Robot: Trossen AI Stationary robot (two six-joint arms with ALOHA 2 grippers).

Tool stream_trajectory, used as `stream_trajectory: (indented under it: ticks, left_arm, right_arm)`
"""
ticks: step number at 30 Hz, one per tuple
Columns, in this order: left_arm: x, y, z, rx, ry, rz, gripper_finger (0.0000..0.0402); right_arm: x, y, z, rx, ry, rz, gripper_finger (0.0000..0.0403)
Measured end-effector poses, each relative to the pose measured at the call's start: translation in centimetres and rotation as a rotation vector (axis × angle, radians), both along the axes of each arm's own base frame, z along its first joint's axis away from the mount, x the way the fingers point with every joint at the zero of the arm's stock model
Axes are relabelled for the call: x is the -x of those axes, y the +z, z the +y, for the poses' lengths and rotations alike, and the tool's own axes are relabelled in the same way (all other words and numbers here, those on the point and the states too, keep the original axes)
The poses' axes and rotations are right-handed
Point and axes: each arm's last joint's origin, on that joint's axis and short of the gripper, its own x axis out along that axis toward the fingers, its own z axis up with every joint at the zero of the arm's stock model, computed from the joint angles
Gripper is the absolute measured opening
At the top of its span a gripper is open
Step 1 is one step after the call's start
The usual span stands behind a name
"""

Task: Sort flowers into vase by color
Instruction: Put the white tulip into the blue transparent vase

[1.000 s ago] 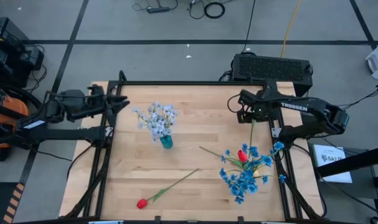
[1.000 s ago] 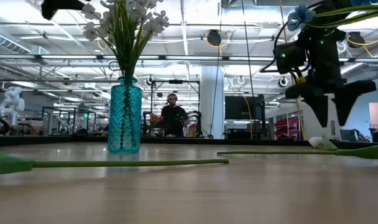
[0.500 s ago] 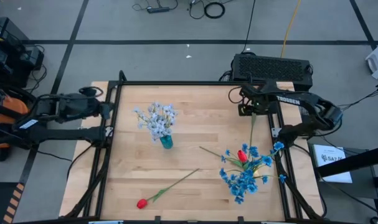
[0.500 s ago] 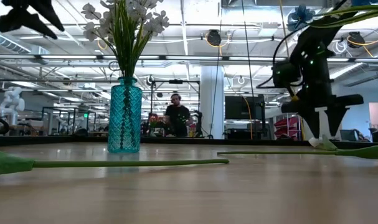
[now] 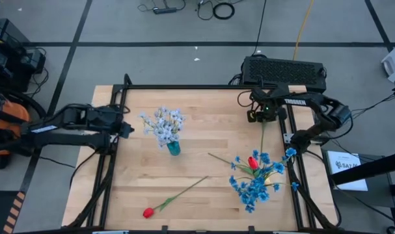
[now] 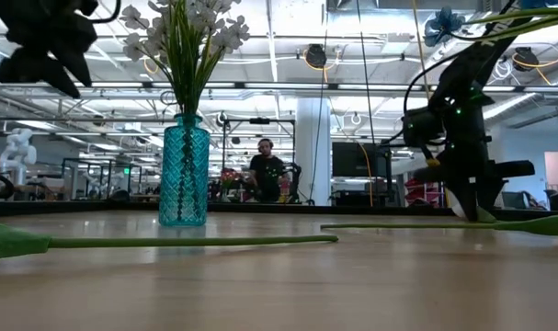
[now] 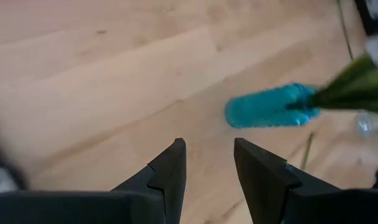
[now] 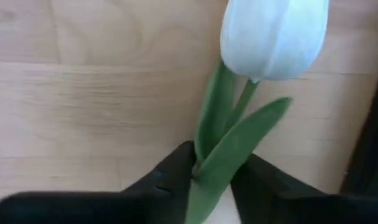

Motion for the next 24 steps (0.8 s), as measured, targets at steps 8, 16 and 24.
stream_trajectory:
  ticks: [8,16,24]
  left_arm:
    - [-2.8,-3.5,-0.6,-0.052,-0.201,-0.078,0.0141]
    - [-3.9,-4.8,-0.6,-0.171,-0.337,-0.033,0.0141]
    - [-5.2,-5.2,-0.6,-0.316,-0.510,-0.002,0.0141]
  right_arm:
    - [-1.5,3.9,-1.1,0.172,0.056,-0.300,0.0013]
    - [-3.4,12.5,-2.3,0.628,0.249,-0.866,0.0004]
    - [-3.6,18.7,-0.3,1.043,0.624,-1.133,0.0005]
